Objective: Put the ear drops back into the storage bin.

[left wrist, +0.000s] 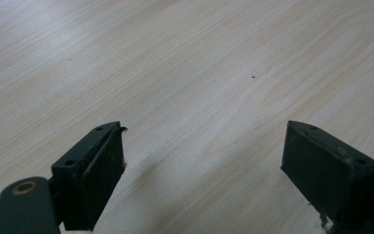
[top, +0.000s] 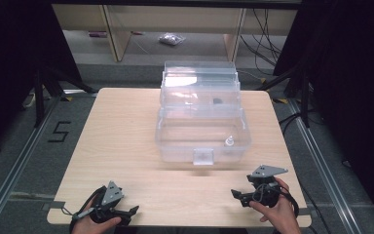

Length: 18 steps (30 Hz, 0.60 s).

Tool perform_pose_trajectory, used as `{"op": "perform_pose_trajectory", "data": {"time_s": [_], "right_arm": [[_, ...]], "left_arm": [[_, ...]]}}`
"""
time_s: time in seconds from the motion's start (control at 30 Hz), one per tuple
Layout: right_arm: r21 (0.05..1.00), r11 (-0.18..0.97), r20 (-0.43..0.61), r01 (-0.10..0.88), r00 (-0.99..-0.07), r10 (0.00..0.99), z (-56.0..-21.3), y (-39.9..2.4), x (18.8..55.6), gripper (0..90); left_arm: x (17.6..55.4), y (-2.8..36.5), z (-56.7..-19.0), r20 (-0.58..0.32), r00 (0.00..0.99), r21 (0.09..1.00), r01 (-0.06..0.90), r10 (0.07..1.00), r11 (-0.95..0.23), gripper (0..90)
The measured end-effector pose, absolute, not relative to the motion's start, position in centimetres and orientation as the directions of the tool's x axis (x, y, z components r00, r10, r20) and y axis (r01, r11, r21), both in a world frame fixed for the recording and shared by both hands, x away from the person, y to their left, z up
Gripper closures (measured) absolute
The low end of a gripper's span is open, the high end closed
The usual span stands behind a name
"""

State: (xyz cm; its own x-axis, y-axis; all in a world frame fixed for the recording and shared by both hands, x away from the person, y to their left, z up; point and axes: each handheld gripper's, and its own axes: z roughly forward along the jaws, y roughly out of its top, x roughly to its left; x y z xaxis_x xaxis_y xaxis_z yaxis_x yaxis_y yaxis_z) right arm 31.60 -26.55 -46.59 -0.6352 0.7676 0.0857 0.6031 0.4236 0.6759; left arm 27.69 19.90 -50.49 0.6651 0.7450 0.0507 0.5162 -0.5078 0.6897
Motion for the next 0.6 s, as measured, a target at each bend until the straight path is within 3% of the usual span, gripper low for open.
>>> {"op": "perform_pose_trajectory", "data": {"time_s": [0.37, 0.6], "right_arm": [[0.701, 0.434, 0.051, 0.566, -0.646, 0.761, -47.1, -26.8, 30.6, 17.5], [0.688, 0.415, 0.076, 0.595, -0.628, 0.774, -47.5, -27.0, 29.9, 16.8]], "left_arm": [[27.7, 19.9, -50.5, 0.054, 0.666, 0.690, 0.514, 0.744, -0.510, 15.0], [27.7, 19.8, -50.5, 0.044, 0.661, 0.691, 0.522, 0.749, -0.501, 15.0]]}}
